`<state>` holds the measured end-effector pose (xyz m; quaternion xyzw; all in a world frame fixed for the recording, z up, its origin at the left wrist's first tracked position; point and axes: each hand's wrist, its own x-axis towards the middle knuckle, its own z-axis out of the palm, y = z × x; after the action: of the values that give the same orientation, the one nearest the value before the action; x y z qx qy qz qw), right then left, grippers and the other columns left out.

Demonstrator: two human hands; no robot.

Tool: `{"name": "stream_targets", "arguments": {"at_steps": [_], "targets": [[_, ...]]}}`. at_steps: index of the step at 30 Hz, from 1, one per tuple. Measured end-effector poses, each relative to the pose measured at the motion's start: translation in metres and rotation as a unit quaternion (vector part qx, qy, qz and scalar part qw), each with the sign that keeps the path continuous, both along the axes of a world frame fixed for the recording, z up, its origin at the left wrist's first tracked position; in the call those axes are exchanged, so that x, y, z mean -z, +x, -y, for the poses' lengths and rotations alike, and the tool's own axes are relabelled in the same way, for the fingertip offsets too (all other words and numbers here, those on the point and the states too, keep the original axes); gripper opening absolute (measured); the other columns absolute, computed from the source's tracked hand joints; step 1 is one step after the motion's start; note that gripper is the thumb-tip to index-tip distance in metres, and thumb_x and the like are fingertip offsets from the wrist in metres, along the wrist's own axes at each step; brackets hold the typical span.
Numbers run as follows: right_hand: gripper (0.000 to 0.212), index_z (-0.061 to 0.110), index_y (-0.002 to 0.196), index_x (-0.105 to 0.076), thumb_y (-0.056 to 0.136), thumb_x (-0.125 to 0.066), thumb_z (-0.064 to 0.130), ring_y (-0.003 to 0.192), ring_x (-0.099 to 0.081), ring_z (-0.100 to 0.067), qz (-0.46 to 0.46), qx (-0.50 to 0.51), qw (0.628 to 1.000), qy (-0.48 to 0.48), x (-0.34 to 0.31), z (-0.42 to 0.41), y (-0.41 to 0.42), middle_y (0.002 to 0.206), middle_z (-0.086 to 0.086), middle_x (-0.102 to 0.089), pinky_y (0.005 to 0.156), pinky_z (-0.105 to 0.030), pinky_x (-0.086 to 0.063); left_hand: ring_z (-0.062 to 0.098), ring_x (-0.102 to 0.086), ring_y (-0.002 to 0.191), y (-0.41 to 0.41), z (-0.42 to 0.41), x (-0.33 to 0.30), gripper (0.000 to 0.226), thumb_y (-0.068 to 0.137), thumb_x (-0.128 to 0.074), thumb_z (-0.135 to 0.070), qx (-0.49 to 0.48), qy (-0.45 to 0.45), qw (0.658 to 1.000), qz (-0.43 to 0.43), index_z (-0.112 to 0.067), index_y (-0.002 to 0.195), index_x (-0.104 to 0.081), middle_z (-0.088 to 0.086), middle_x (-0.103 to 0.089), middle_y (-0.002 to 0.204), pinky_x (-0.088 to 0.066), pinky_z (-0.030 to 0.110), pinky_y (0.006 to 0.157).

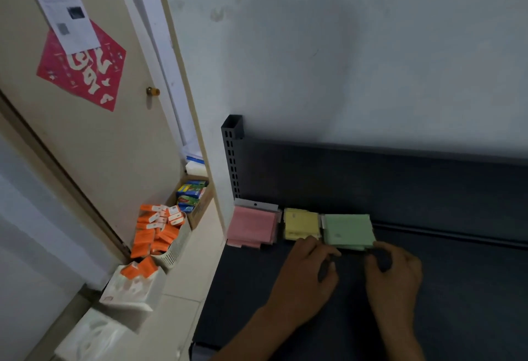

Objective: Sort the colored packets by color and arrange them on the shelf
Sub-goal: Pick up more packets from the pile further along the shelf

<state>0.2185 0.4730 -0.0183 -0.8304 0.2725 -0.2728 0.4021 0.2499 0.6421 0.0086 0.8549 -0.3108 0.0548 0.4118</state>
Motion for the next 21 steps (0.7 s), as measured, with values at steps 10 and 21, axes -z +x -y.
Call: {"name": "stream_targets", "arguments": {"at_steps": [10, 21], "targets": [[0.019, 0.014, 0.111, -0.069, 0.095, -0.061, 0.007, 0.095, -0.06, -0.022, -0.011, 0.068, 0.997, 0.045, -0.015, -0.003, -0.068, 0.104, -0.006, -0.065, 0.084, -0.032, -0.044, 0.004, -0.046, 0.107, -0.026, 0.022, -0.014, 0.021, 0.101, -0.05, -0.027, 0.121, -0.022, 0.992, 0.026, -0.026, 0.12, -0.058, -0.012, -0.044, 0.108, -0.041, 0.022, 0.095], [0.016, 0.021, 0.111, -0.069, 0.099, -0.059, 0.016, 0.08, -0.061, -0.005, -0.049, 0.16, 0.984, 0.063, -0.017, 0.044, -0.138, 0.097, 0.005, -0.068, 0.068, -0.024, -0.045, 0.005, -0.045, 0.102, -0.065, 0.101, -0.017, 0.018, 0.1, -0.051, -0.024, 0.248, -0.02, 0.968, 0.016, -0.026, 0.117, -0.058, -0.013, -0.044, 0.104, -0.043, 0.027, 0.09]]}}
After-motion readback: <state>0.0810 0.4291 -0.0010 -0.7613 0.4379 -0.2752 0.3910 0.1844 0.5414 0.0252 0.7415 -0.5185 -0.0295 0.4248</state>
